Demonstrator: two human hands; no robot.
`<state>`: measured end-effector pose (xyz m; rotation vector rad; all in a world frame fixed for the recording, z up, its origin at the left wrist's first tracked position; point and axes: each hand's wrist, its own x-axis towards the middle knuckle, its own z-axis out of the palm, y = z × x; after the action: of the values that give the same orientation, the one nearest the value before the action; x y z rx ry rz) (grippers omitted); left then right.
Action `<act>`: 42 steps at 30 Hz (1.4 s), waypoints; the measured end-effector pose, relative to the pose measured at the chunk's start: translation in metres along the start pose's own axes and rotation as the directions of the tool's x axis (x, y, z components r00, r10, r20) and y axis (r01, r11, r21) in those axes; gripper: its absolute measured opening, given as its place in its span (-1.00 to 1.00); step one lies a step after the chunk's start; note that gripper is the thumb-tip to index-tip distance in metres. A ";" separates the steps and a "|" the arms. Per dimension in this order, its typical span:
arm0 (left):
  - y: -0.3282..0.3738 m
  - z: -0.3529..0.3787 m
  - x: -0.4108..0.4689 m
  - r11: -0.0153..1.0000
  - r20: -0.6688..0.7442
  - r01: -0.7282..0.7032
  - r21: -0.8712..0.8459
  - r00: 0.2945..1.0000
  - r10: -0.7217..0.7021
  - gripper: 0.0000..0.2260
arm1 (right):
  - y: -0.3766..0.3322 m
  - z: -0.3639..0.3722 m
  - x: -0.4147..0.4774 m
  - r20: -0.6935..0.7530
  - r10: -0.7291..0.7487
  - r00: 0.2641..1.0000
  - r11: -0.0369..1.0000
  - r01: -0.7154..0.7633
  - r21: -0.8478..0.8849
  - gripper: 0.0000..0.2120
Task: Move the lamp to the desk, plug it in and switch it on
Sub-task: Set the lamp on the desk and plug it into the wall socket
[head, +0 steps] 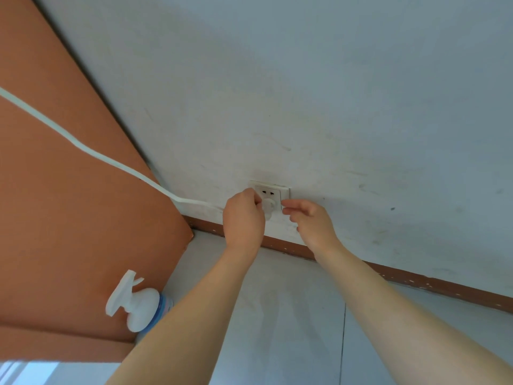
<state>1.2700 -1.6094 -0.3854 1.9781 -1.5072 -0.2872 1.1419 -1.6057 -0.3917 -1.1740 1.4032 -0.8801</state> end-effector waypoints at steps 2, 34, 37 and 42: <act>-0.002 -0.004 0.001 0.999 0.027 -0.027 -0.047 0.999 0.028 -0.86 | 0.001 0.001 0.001 0.004 0.008 1.000 1.000 -0.008 0.025 -0.69; 0.147 -0.327 -0.011 0.995 0.407 0.057 0.078 0.910 -0.084 -0.88 | -0.303 -0.039 -0.156 0.025 0.226 0.974 0.954 -0.226 0.197 -0.67; 0.161 -0.372 -0.011 0.994 0.352 0.104 0.040 0.929 -0.112 -0.90 | -0.342 -0.037 -0.177 0.031 0.260 0.965 0.938 -0.260 0.227 -0.66; 0.178 -0.430 -0.010 0.989 0.295 0.150 0.004 0.945 -0.144 -0.89 | -0.394 -0.027 -0.204 0.092 0.259 0.962 0.930 -0.274 0.247 -0.69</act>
<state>1.3507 -1.4780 0.0539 2.1077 -1.5281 -0.6841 1.1818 -1.5085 0.0404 -0.7842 1.3186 -0.7999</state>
